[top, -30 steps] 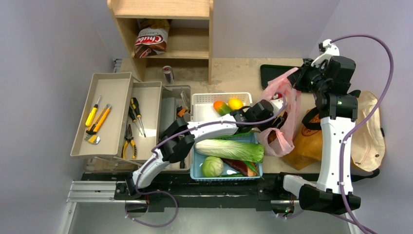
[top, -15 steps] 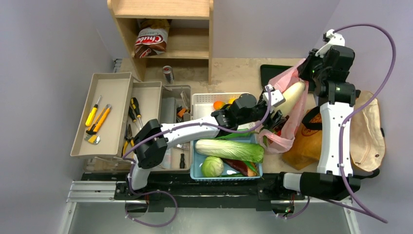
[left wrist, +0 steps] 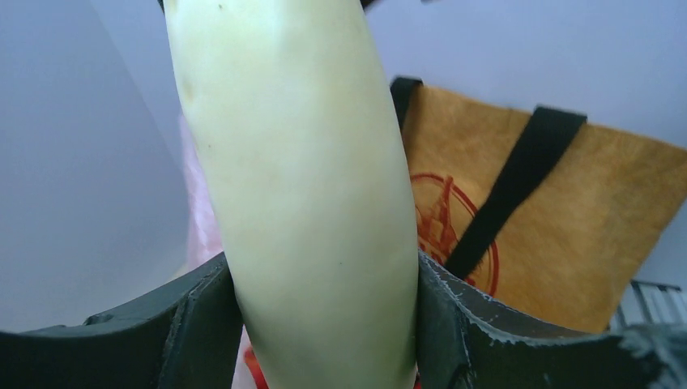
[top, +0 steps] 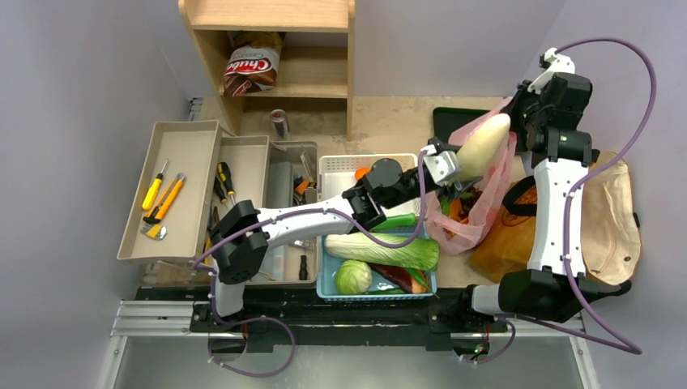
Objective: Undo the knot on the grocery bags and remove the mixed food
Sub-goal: Pick up the fake vegetable from the takeout bag, then place the fake vegetable in the bin.
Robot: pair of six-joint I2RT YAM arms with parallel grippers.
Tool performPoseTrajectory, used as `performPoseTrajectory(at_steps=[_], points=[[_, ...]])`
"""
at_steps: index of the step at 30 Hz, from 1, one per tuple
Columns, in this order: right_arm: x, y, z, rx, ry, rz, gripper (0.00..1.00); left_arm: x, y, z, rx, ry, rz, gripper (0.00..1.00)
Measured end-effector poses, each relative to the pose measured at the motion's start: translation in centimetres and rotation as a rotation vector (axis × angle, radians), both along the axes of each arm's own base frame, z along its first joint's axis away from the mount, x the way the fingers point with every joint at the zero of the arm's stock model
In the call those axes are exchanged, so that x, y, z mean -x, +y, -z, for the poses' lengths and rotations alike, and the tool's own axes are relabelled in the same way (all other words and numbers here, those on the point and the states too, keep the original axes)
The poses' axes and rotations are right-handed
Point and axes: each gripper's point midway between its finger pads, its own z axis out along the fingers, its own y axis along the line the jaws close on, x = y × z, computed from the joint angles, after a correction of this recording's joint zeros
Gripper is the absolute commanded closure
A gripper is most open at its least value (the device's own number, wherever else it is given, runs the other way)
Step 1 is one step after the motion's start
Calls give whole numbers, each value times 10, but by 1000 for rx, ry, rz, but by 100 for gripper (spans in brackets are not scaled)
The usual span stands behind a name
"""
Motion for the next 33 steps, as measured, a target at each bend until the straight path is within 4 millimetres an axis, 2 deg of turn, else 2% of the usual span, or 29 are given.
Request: performPoseTrajectory(at_steps=[2,5,8,9,11,14,17,19,20,21,24,26,28,30,32,33], points=[[0,2,1,-2,0,-15,100,-4,2,-23,51,-34,-23,100],[1,5,5,-4,8,-31,100,-11,7,-79,163,-88,-68,100],[1,7,6,-2,10,-44,100,-15,24,-130,272,-133,-103,100],[1,7,6,-1,10,-46,100,-16,33,-141,289,-146,-113,100],[1,8,6,-1,9,-53,100,-23,58,-152,285,-162,-131,100],[1,12,5,-8,6,-78,100,-32,111,-146,178,-159,-124,100],[1,17,4,-18,3,-108,100,-25,162,-117,0,-160,-49,100],[1,21,4,-26,1,-127,100,-6,187,-82,-159,-165,23,100],[1,22,4,-29,1,-134,100,12,192,-59,-240,-161,88,100],[1,24,4,-33,0,-141,100,28,193,-38,-301,-153,149,100],[1,25,4,-36,-1,-150,100,69,193,42,-503,-67,339,100],[2,26,4,-35,1,-153,100,82,195,100,-639,29,412,100],[2,26,5,-35,4,-155,100,88,200,144,-746,100,449,100],[2,26,5,-34,6,-157,100,93,205,179,-843,155,474,100],[2,26,5,-34,6,-157,100,98,206,199,-906,164,499,100],[2,26,5,-33,6,-157,100,101,206,205,-927,159,511,92]])
